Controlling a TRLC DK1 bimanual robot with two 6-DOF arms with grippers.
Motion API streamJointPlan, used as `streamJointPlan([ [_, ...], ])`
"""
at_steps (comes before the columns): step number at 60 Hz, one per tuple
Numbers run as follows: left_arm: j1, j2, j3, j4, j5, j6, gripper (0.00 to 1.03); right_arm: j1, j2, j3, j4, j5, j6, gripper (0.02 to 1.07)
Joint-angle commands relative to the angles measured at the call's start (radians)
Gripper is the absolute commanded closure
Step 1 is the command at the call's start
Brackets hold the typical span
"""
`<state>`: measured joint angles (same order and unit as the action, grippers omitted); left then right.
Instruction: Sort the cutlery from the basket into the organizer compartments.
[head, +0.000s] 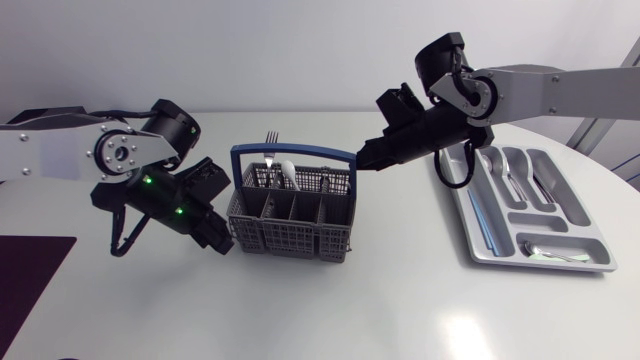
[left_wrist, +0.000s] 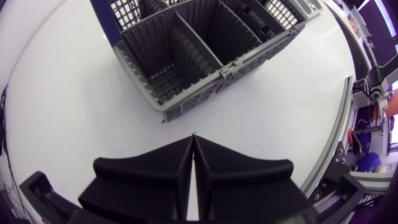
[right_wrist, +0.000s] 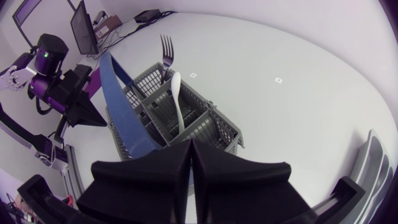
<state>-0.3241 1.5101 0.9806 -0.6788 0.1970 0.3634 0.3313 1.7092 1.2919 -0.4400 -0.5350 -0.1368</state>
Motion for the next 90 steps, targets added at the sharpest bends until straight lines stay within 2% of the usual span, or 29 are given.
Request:
streamJointPlan([
  [1,-0.003,0.042,0.003,0.025,-0.001,0.014,1.00,0.002,0.021,0.020,-0.031,-0.036,0.028,1.02],
  [11,0.005,0.105,0.067,0.062,-0.001,0.019,1.00,0.011,-0.013,-0.026,-0.046,-0.060,0.011,1.02],
  [36,0.112,0.223,0.185,0.074,-0.001,0.085,1.00,0.109,-0.149,-0.155,-0.083,-0.054,-0.009,1.02],
  [46,0.165,0.173,0.168,0.074,0.001,0.097,1.00,0.032,-0.151,-0.158,-0.066,-0.017,-0.011,1.02],
  [53,0.203,0.182,0.161,0.076,0.007,0.114,1.00,-0.034,-0.080,-0.149,-0.005,0.043,-0.012,1.02],
  [59,0.214,0.197,0.165,0.087,0.007,0.114,1.00,-0.064,-0.013,-0.131,0.034,0.056,-0.012,1.02],
  [75,0.166,0.220,0.171,0.096,0.039,0.101,1.00,-0.057,0.109,-0.080,0.047,0.053,-0.011,1.02],
  [90,0.106,0.279,0.216,0.113,0.041,0.075,1.00,-0.040,0.087,-0.094,0.029,-0.026,-0.014,1.02],
])
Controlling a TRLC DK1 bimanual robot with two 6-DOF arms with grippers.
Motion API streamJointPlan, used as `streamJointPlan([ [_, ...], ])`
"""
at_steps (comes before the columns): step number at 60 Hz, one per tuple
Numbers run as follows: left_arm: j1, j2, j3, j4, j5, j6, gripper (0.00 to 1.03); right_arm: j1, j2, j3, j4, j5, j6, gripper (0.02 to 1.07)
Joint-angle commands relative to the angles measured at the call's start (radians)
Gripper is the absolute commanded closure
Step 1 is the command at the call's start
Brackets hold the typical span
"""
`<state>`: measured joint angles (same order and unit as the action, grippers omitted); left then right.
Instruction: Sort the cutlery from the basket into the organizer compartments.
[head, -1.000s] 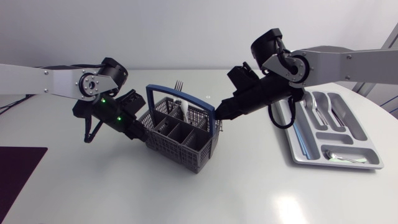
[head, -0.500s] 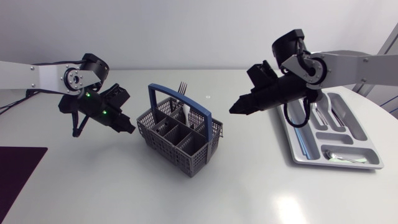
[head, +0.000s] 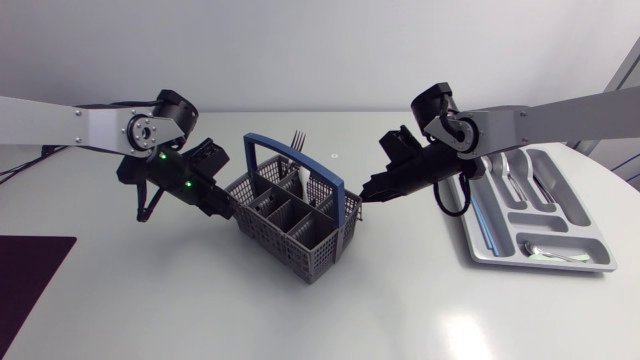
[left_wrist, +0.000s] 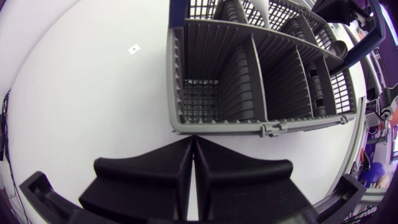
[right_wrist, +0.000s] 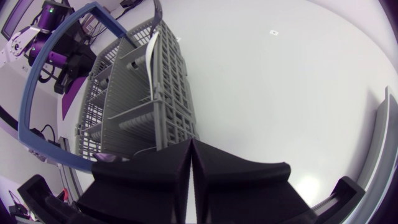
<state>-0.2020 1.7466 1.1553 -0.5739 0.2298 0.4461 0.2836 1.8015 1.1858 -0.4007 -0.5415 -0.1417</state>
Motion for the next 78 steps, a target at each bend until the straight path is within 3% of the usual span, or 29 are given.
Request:
streamJointPlan([
  [1,-0.017,0.047,0.046,0.008,0.008,-0.009,1.00,0.008,-0.007,0.012,-0.010,-0.031,-0.009,1.02],
  [18,-0.020,0.096,0.113,0.008,0.008,-0.024,1.00,0.019,-0.067,-0.064,-0.026,-0.109,-0.018,1.02],
  [34,-0.071,0.166,0.230,0.008,0.008,-0.049,1.00,0.042,-0.151,-0.158,-0.055,-0.123,-0.044,1.02],
  [48,-0.082,0.174,0.250,-0.011,0.006,-0.052,1.00,0.049,-0.226,-0.207,-0.030,0.002,-0.042,1.02],
  [52,-0.066,0.146,0.234,-0.030,0.006,-0.047,1.00,0.069,-0.287,-0.241,-0.013,0.071,-0.061,0.94],
  [60,-0.045,0.053,0.170,-0.032,0.006,-0.027,1.00,0.088,-0.369,-0.270,-0.013,0.089,-0.124,0.82],
  [71,-0.054,-0.127,0.041,-0.032,0.006,0.026,1.00,0.112,-0.430,-0.272,-0.036,0.078,-0.237,0.66],
  [78,-0.076,-0.200,-0.017,-0.032,0.006,0.046,1.00,0.121,-0.426,-0.256,-0.053,0.035,-0.292,0.61],
])
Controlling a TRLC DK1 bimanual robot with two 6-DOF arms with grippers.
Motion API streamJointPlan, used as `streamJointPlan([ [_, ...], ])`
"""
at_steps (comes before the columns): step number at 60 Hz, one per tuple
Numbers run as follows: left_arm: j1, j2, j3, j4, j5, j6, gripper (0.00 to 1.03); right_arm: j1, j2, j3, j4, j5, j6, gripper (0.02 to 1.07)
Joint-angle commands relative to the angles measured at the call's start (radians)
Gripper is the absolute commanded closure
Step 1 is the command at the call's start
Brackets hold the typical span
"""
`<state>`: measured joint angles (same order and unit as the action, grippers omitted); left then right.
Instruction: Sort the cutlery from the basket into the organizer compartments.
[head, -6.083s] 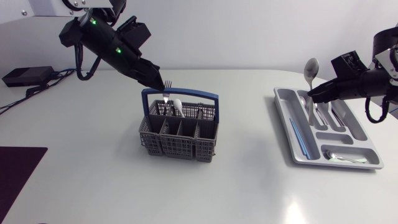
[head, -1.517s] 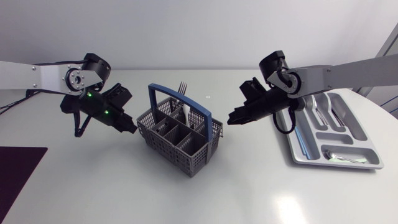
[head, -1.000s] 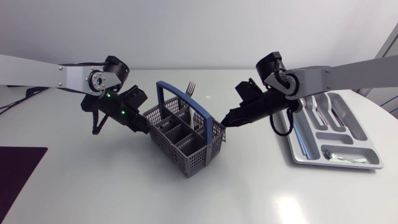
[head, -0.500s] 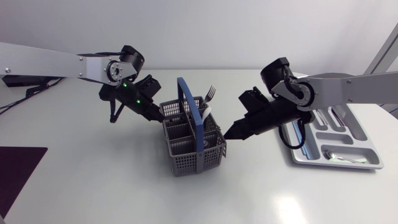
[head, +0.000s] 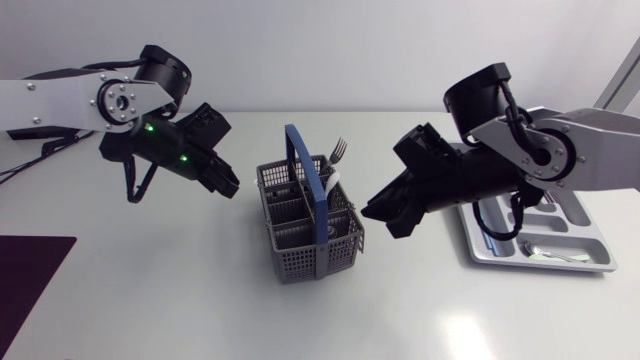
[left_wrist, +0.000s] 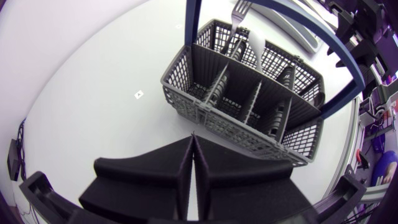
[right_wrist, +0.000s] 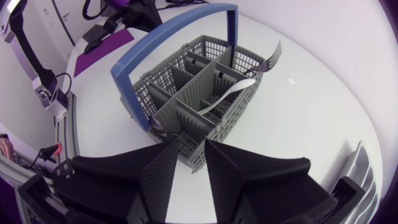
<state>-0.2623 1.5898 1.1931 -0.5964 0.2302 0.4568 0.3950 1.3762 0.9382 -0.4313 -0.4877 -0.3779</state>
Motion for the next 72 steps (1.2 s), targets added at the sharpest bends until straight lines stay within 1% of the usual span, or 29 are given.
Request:
streamJointPlan([
  [1,-0.018,-0.048,-0.059,-0.008,0.006,0.037,1.00,0.010,0.001,-0.007,-0.024,-0.025,-0.062,0.61],
  [14,-0.087,-0.148,-0.132,-0.008,0.004,0.060,1.00,0.025,0.041,0.034,-0.052,-0.061,-0.139,0.60],
  [17,-0.103,-0.172,-0.142,-0.008,0.003,0.059,1.00,0.025,0.066,0.054,-0.070,-0.095,-0.173,0.60],
  [26,-0.141,-0.220,-0.162,-0.008,-0.003,0.059,1.00,0.027,0.126,0.109,-0.133,-0.146,-0.268,0.60],
  [38,-0.166,-0.263,-0.184,-0.009,-0.008,0.060,1.00,0.016,0.211,0.197,-0.210,-0.207,-0.374,0.60],
  [45,-0.181,-0.289,-0.194,-0.008,-0.008,0.063,1.00,0.015,0.264,0.243,-0.274,-0.233,-0.452,0.60],
  [56,-0.203,-0.307,-0.208,-0.006,-0.008,0.065,1.00,0.016,0.320,0.275,-0.308,-0.244,-0.526,0.60],
  [72,-0.212,-0.317,-0.211,-0.003,-0.008,0.065,1.00,0.024,0.360,0.320,-0.360,-0.264,-0.582,0.60],
])
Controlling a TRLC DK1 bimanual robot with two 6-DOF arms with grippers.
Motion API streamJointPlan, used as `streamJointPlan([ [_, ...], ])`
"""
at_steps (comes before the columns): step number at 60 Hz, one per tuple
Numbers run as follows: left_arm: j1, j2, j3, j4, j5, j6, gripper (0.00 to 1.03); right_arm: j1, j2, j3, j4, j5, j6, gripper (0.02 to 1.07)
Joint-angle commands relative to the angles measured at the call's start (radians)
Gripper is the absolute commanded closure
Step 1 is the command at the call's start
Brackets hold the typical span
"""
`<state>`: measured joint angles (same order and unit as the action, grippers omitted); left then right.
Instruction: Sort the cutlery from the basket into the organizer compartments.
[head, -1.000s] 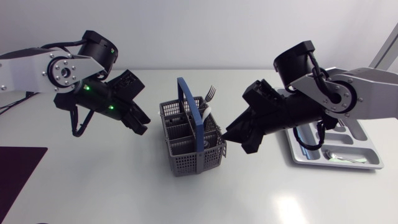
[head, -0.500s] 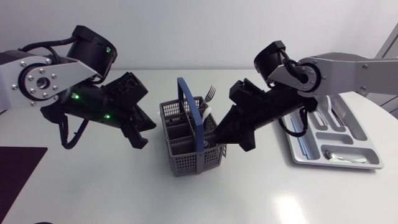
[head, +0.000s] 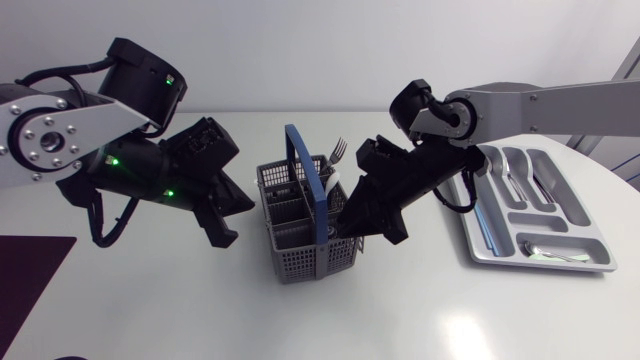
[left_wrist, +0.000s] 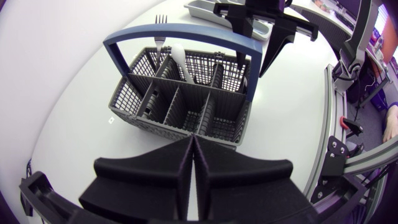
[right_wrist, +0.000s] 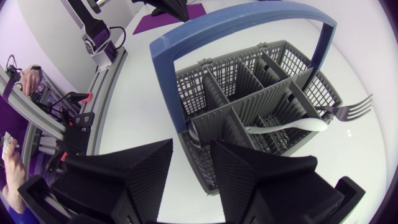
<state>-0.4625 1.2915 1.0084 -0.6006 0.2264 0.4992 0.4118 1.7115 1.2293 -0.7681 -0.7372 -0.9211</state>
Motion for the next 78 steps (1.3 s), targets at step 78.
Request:
streamJointPlan([
  [78,-0.031,-0.026,-0.039,0.009,-0.004,0.021,1.00,0.042,0.037,0.091,-0.109,-0.037,-0.050,1.01],
])
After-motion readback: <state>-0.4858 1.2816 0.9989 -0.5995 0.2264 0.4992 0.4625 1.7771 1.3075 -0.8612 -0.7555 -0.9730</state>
